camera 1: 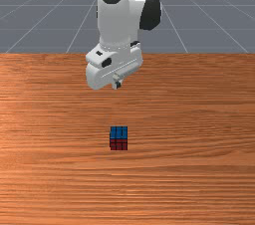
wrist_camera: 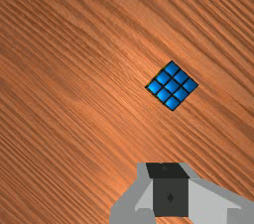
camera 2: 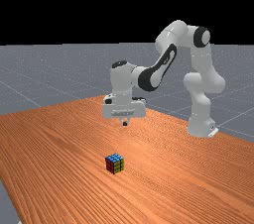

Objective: Rotate the cube till the blue face upward

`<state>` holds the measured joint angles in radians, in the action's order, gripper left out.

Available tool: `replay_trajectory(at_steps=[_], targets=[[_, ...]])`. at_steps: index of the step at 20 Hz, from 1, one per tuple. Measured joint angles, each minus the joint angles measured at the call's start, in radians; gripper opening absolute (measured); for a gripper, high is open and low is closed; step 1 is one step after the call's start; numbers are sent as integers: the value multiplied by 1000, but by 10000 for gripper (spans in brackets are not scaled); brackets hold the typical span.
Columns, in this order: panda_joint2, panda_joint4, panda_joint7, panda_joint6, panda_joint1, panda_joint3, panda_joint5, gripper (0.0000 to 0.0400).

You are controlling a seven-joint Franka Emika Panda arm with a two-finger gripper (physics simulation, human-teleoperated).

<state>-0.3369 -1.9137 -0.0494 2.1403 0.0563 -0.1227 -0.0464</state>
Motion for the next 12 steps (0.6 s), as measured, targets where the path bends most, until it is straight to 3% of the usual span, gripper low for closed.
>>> replay_trajectory(at_steps=[12], targets=[[-32, 50, 423, -76, 36, -53, -59, 0]])
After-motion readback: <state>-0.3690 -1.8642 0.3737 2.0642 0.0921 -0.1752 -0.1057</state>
